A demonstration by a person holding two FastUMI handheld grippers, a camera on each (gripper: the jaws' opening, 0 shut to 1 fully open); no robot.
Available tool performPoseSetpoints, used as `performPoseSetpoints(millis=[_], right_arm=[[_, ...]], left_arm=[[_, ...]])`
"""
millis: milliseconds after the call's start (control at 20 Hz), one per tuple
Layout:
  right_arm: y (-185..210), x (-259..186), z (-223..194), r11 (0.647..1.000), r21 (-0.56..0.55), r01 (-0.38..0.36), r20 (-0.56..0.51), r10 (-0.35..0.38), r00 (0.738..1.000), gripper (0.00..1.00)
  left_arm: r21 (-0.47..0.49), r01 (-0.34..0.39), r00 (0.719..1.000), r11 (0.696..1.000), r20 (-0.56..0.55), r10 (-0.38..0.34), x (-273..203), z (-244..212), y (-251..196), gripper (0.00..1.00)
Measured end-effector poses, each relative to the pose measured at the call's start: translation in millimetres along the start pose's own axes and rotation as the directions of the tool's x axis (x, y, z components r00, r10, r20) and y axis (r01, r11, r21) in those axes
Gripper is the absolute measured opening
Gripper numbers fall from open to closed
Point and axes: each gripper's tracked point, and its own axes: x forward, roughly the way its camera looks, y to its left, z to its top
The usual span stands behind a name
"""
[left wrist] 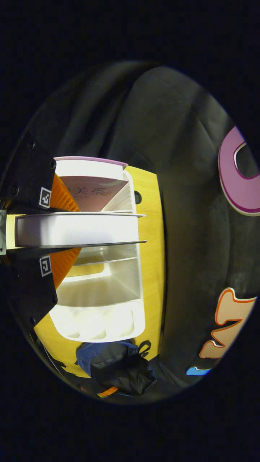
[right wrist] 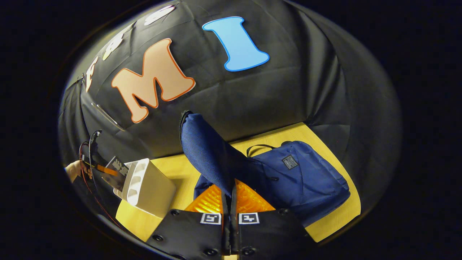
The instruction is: Open the schoolbag, grab two books from the bookshelf and put them into the schoolbag.
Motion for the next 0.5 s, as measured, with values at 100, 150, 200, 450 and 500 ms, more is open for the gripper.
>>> performPoseSetpoints(millis=[100,150,200,450,500], right_arm=[[-1,0,0,1.0,-0.001,0.002,-0.001,-0.002,1.0,0.02],[-1,0,-1,1.0,0.0,0.003,-0.001,-0.003,1.0,0.02],[0,0,0,1.0,0.002,0.005,-0.002,-0.005,1.0,0.04],[-1,0,-1,1.0,0.008,0.012,-0.007,-0.012,1.0,0.02],[-1,0,0,1.0,0.007,0.013,-0.009,-0.013,1.0,0.04]], left_arm=[[-0.008,0.021,0.999,1.0,0.025,-0.02,-10,6,1,0.34],[-0.019,0.039,0.999,0.999,0.035,-0.038,-16,9,0,0.33],[-0.029,0.059,0.997,0.998,0.041,-0.058,-25,10,-1,0.33],[-0.115,0.116,0.987,0.987,0.125,-0.101,-61,27,11,0.32],[-0.139,0.132,0.983,0.981,0.143,-0.112,-68,29,13,0.32]])
